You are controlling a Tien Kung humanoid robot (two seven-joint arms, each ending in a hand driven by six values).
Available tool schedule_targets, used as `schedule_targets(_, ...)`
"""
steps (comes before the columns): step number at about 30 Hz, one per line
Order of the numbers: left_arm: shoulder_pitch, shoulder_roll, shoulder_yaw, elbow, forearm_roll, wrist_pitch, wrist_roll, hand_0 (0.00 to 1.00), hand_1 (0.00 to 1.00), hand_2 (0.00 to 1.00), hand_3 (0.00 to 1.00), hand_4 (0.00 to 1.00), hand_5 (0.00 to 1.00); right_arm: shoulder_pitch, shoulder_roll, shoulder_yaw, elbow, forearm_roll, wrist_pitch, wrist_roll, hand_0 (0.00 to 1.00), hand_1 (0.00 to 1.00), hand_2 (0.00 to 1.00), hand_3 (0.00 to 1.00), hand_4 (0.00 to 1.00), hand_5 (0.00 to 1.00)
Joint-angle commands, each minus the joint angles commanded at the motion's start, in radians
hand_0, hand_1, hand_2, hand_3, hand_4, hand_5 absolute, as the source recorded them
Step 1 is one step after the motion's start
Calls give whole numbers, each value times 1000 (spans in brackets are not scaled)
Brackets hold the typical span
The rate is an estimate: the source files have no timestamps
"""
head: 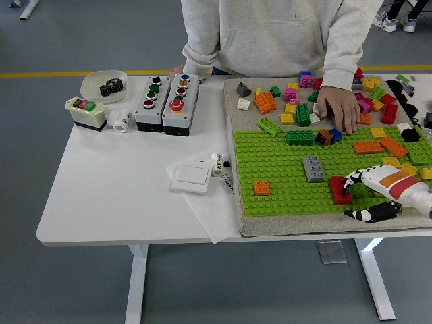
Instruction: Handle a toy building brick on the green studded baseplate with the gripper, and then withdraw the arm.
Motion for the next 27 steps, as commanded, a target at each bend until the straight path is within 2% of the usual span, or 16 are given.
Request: schedule_targets(27,-5,0,13,0,-16,-1,-5,727,733,743,600,667,607,-6,-10,4,19,0,-3,3,732,695,716,608,817,542)
